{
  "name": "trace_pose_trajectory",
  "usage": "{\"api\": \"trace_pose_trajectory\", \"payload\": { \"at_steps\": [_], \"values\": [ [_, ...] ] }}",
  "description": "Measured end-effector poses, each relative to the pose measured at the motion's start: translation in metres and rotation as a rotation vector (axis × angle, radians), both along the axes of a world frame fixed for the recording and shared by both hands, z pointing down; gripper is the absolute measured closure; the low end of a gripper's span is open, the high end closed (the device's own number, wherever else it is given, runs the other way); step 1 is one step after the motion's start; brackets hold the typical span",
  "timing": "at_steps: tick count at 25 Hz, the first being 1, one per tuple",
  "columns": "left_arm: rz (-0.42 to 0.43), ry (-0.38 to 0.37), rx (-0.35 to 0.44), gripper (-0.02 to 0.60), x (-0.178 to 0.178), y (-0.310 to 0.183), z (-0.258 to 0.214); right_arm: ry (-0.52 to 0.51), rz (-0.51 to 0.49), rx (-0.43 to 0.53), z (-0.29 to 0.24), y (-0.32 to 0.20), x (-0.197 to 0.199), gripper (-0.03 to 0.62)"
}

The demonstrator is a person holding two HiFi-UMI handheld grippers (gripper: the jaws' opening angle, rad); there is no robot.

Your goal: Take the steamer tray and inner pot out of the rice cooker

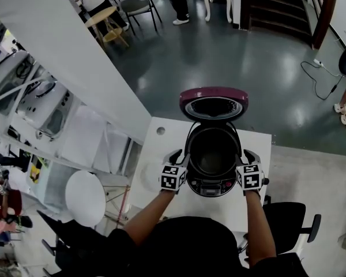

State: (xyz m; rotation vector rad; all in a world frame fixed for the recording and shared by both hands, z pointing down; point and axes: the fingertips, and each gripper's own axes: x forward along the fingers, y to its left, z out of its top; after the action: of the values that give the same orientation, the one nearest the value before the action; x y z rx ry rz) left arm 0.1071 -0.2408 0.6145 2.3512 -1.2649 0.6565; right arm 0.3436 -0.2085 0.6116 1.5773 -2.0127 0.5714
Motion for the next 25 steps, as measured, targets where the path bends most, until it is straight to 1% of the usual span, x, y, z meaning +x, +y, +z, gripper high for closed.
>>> {"api": "trace_pose_trajectory", "payload": {
  "at_steps": [2,5,7,9,10,12,15,17,20,23,25],
  "values": [
    [0.013,-0.014,-0.022,0.455,0.003,-0.004,0.008,-0.021,-0.020,-0.036,0.009,-0.004,-0.004,0.490],
    [0.023,-0.034,-0.049,0.451,0.007,-0.011,0.019,-0.087,-0.022,-0.091,0.024,-0.007,-0.009,0.490],
    [0.036,-0.087,-0.050,0.451,0.008,-0.014,0.026,-0.107,-0.017,-0.130,0.034,-0.008,-0.011,0.487],
    [0.050,-0.157,-0.033,0.451,0.008,-0.016,0.032,-0.080,-0.015,-0.153,0.042,-0.009,-0.012,0.487],
    [0.053,-0.170,-0.035,0.451,0.008,-0.016,0.035,-0.061,-0.015,-0.159,0.044,-0.010,-0.012,0.487],
    [0.046,-0.153,-0.056,0.451,0.009,-0.018,0.038,-0.031,-0.010,-0.165,0.046,-0.012,-0.011,0.487],
    [0.046,-0.129,-0.079,0.451,0.013,-0.019,0.042,-0.034,0.014,-0.177,0.054,-0.013,-0.007,0.487],
    [0.057,-0.126,-0.091,0.451,0.015,-0.018,0.045,-0.028,0.033,-0.179,0.056,-0.013,-0.004,0.488],
    [0.066,-0.129,-0.117,0.451,0.017,-0.019,0.052,-0.006,0.034,-0.179,0.057,-0.016,-0.003,0.497],
    [0.053,-0.133,-0.132,0.472,0.016,-0.021,0.057,0.005,0.038,-0.177,0.057,-0.017,-0.003,0.507],
    [0.039,-0.121,-0.134,0.477,0.015,-0.022,0.057,0.011,0.044,-0.172,0.057,-0.018,-0.002,0.511]
  ]
}}
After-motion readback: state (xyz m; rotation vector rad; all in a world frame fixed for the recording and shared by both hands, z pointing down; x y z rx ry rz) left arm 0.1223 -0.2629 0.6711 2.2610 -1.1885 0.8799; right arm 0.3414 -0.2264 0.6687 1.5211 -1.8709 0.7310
